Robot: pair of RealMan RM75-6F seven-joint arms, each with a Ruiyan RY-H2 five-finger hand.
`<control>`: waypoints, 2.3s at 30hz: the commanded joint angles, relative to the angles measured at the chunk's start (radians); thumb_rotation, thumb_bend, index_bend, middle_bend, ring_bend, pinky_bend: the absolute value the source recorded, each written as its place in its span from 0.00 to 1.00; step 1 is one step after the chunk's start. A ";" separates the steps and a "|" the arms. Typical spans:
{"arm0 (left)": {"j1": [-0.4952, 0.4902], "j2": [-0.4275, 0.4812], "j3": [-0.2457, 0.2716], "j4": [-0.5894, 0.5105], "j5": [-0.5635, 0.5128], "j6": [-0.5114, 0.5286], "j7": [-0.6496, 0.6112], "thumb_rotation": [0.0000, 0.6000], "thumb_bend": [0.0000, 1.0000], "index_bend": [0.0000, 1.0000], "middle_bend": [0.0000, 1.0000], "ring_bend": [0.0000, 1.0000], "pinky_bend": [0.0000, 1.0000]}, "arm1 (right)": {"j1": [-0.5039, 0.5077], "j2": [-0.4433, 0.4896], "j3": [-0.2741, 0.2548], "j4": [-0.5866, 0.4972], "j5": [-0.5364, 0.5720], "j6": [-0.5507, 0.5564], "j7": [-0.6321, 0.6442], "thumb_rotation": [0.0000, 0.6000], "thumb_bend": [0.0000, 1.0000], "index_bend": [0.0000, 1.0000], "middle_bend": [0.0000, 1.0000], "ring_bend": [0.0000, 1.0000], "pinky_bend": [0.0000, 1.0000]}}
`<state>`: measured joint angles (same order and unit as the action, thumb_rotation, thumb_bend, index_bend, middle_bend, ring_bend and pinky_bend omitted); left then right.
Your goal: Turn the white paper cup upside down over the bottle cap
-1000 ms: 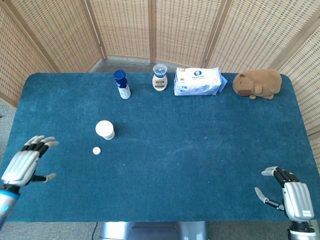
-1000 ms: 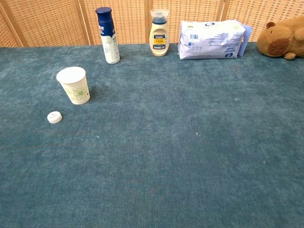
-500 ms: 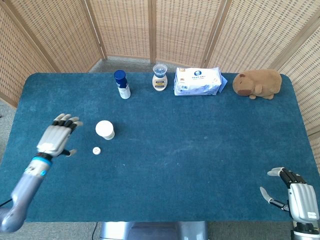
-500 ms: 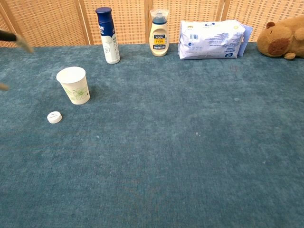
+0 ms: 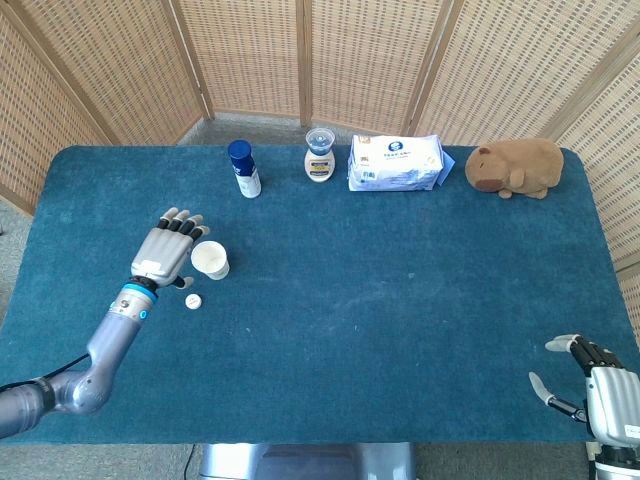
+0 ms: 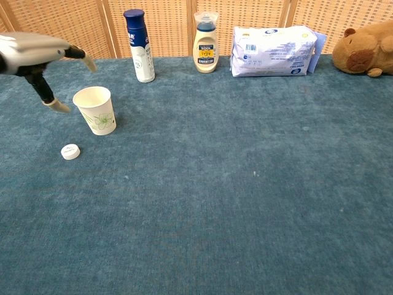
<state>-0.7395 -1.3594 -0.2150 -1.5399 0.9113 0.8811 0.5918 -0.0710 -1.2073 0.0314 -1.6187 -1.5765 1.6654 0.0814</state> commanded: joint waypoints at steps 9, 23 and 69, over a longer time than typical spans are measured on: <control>-0.062 -0.032 0.014 0.033 -0.082 -0.081 -0.035 0.82 0.17 0.19 0.10 0.00 0.07 | -0.006 -0.001 0.004 0.001 0.008 0.002 -0.002 0.70 0.32 0.40 0.37 0.39 0.38; -0.098 -0.067 0.040 0.066 -0.118 -0.061 -0.036 0.88 0.24 0.23 0.10 0.00 0.07 | -0.020 -0.002 0.007 0.011 0.017 0.014 0.004 0.70 0.32 0.40 0.37 0.39 0.39; -0.126 0.019 0.129 0.015 -0.056 0.036 0.039 0.93 0.28 0.41 0.10 0.00 0.07 | -0.015 -0.012 0.016 0.011 0.013 -0.003 0.001 0.69 0.32 0.40 0.37 0.39 0.39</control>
<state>-0.8609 -1.3498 -0.1009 -1.5143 0.8381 0.9035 0.6056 -0.0862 -1.2192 0.0470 -1.6080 -1.5639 1.6626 0.0821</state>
